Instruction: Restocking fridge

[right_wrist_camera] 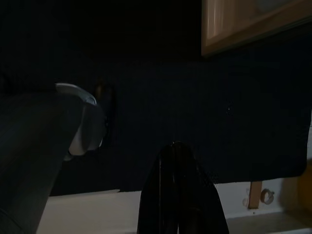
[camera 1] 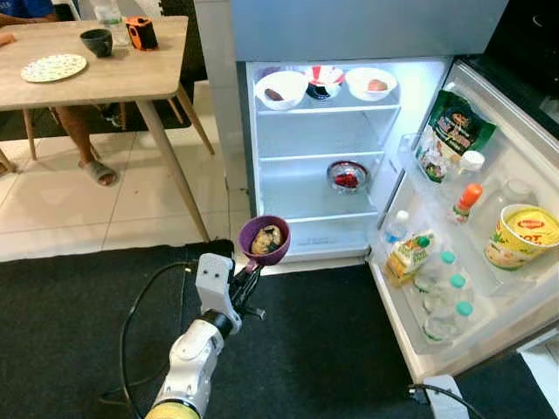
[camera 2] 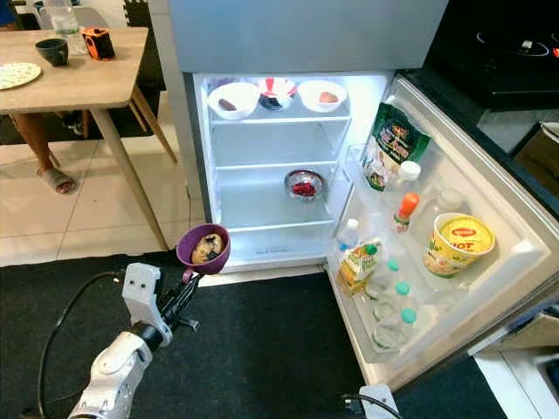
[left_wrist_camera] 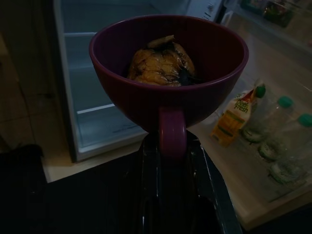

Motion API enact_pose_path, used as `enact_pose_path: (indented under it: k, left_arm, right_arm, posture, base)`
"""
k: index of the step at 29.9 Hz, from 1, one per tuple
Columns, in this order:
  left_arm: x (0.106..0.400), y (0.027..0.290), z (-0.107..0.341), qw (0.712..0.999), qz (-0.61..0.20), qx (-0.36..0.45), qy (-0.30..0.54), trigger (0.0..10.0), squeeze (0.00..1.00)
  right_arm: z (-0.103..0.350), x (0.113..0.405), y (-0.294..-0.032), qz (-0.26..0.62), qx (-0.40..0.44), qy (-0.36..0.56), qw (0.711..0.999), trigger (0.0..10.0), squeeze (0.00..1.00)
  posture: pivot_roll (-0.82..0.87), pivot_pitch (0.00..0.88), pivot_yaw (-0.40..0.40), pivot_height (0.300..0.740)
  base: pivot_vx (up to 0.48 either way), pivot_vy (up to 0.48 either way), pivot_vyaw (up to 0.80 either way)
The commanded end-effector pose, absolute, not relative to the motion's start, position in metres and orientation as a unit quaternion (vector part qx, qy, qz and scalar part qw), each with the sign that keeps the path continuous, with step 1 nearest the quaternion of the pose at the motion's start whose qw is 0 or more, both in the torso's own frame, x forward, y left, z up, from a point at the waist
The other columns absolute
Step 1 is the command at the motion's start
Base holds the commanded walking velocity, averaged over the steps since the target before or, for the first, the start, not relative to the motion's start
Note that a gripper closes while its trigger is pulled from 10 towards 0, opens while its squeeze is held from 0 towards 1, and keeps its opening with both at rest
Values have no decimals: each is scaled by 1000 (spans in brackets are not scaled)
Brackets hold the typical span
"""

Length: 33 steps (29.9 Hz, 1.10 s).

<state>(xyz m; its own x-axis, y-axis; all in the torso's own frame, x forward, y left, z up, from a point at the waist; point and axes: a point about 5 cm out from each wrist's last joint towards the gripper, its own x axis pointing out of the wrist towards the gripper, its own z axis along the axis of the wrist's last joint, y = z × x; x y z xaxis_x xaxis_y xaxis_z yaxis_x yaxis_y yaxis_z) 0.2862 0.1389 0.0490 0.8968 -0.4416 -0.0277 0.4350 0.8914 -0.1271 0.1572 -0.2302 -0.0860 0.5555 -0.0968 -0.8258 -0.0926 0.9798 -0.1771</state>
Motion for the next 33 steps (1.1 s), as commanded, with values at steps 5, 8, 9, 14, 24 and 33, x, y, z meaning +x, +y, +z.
enact_pose_path:
  k: [5, 8, 9, 14, 24, 33]
  left_arm:
    - [288, 131, 53, 968, -244, -55, 13, 10000, 0]
    - [288, 131, 53, 968, -246, -54, 14, 10000, 0]
    - [288, 131, 53, 967, -247, -53, 14, 10000, 0]
    - [287, 130, 52, 966, -252, -50, 15, 10000, 0]
    - [288, 127, 52, 964, -261, -50, 16, 10000, 0]
    - [287, 127, 52, 964, -261, -51, 16, 10000, 0]
  right_arm:
    - [-90, 148, -233, -5, -102, 487, 867, 10000, 0]
    - [-90, 148, -232, -4, -102, 487, 867, 10000, 0]
    - [-90, 148, -232, -4, -102, 488, 867, 10000, 0]
    - [-90, 147, -232, -2, -104, 488, 867, 10000, 0]
    - [-90, 147, -233, -4, -104, 489, 866, 10000, 0]
    - [-91, 144, -233, -3, -105, 493, 864, 10000, 0]
  posture:
    - [-67, 101, -1, 740]
    - [-66, 99, -1, 740]
    - [-66, 98, 1, 740]
    - [-67, 95, 1, 740]
    - [-72, 96, 6, 740]
    - [-70, 101, 4, 740]
  base:
    - [291, 0, 0]
    - [290, 0, 0]
    - [292, 0, 0]
    - [301, 0, 0]
    - [315, 0, 0]
    - [322, 0, 0]
